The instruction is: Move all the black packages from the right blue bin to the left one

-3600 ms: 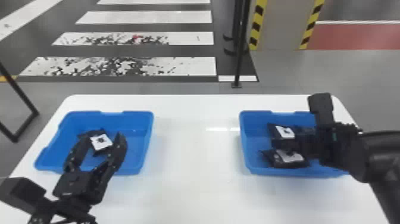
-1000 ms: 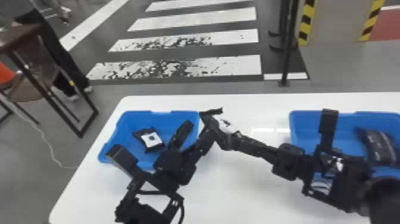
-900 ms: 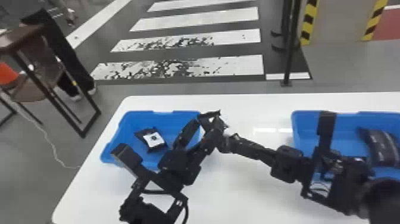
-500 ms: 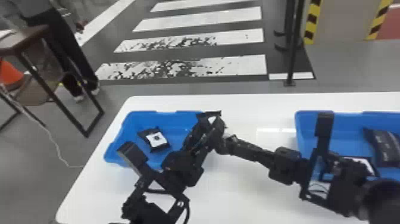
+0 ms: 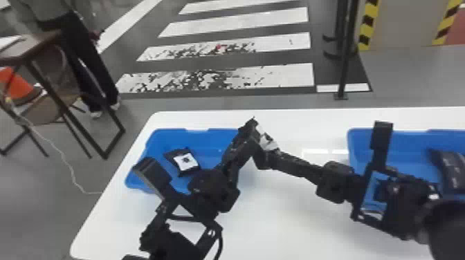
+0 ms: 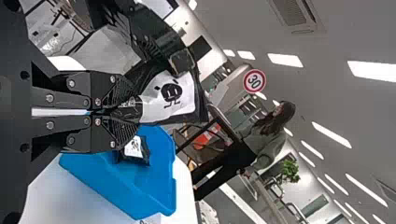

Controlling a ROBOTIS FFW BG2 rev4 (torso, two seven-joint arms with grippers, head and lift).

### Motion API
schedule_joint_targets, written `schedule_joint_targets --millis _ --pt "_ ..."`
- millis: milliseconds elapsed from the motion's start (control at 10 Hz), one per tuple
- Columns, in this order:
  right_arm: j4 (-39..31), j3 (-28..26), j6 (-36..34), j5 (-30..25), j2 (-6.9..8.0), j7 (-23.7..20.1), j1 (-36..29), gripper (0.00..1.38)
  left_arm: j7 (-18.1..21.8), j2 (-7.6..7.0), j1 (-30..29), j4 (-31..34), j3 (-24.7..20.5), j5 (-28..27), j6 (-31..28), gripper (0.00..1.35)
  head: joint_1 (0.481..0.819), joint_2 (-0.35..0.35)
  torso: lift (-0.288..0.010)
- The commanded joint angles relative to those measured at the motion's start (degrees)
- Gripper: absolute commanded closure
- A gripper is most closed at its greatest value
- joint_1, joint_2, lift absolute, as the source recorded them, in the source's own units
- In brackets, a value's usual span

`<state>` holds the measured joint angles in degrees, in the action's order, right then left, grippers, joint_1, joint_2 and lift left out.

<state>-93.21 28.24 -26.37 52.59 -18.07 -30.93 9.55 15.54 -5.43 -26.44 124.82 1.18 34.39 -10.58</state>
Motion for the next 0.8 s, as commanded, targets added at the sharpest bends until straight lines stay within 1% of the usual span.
schedule_joint_targets --millis 0,100,200,300,400,500,600,700 --pt "1.59 0.56 1.49 -0.04 0.23 0.70 1.56 1.09 0.10 -0.19 0.15 1.53 1.33 2.63 0.18 1.21 0.695 0.252 -0.140" --pt "2.30 0.56 2.19 0.31 0.32 0.96 1.70 0.79 0.10 -0.28 0.29 1.67 1.79 4.11 1.17 1.21 0.695 0.236 -0.140" --pt "2.86 0.56 2.19 1.34 0.32 0.87 1.42 0.32 -0.07 -0.19 0.57 1.67 0.53 2.40 2.01 1.21 0.695 0.224 -0.140" --pt "3.56 0.56 2.19 1.91 0.32 0.87 1.28 0.02 -0.60 0.07 0.99 1.11 -1.98 -1.14 2.43 1.21 0.695 0.223 -0.140" --pt "3.84 0.56 2.19 2.48 0.32 0.87 1.28 0.05 -1.74 0.34 0.85 -0.02 -4.15 -3.54 4.26 1.21 0.695 0.236 -0.140" --pt "3.98 0.56 2.33 3.96 0.23 0.79 1.00 0.08 -3.85 0.78 0.57 -1.14 -6.32 -6.40 6.09 1.21 0.695 0.262 -0.140" --pt "4.26 0.44 2.47 5.33 0.14 0.61 0.58 0.07 -4.03 1.48 2.26 -4.66 -10.21 -12.34 6.79 1.21 0.695 0.298 -0.140" --pt "4.55 0.33 2.47 6.36 -0.03 0.35 0.16 0.07 -4.12 1.39 4.37 -9.30 -12.15 -15.77 7.78 1.21 0.695 0.335 -0.140"
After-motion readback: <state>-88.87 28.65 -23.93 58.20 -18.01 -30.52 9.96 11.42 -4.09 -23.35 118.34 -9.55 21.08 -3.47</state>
